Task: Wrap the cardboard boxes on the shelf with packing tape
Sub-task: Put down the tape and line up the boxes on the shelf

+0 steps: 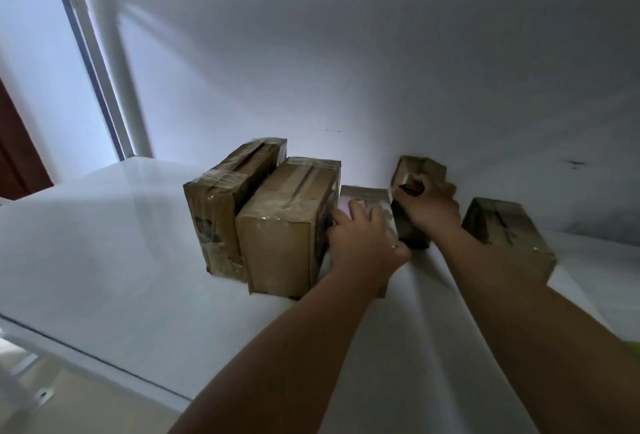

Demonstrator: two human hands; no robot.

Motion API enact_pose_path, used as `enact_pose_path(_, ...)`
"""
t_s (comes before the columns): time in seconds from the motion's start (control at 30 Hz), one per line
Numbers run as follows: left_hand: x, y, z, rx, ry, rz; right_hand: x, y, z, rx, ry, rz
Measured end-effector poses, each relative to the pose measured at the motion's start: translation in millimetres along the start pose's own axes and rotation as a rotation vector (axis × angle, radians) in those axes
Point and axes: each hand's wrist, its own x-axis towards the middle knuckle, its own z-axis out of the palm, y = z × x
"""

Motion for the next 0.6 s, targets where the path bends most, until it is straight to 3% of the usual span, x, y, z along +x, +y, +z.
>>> enact_pose_path(0.17, -11, 7, -25, 0.094, -0.042, 0.046, -45, 10, -23, -0.002, 0.033, -0.113)
enact_pose_path(0.3, -31, 20, -72, 0.157, 0.139, 0.179, -60, 11, -49, 0.226, 0.063, -0.062)
enact_pose_path(0.4, -36, 14, -125, 0.050, 0.326, 0.178, -69, 5, -57, 0.440, 0.038, -0.096)
enact_pose_path(0.5, -35, 15, -172, -0.112, 0.475, 0.172, -94, -9, -38, 0.349, -0.020, -0.125)
enact_pose_path(0.6, -36, 28, -183, -0.254, 0.483, 0.205, -115, -25, -15, 0.182, -0.186, -0.230)
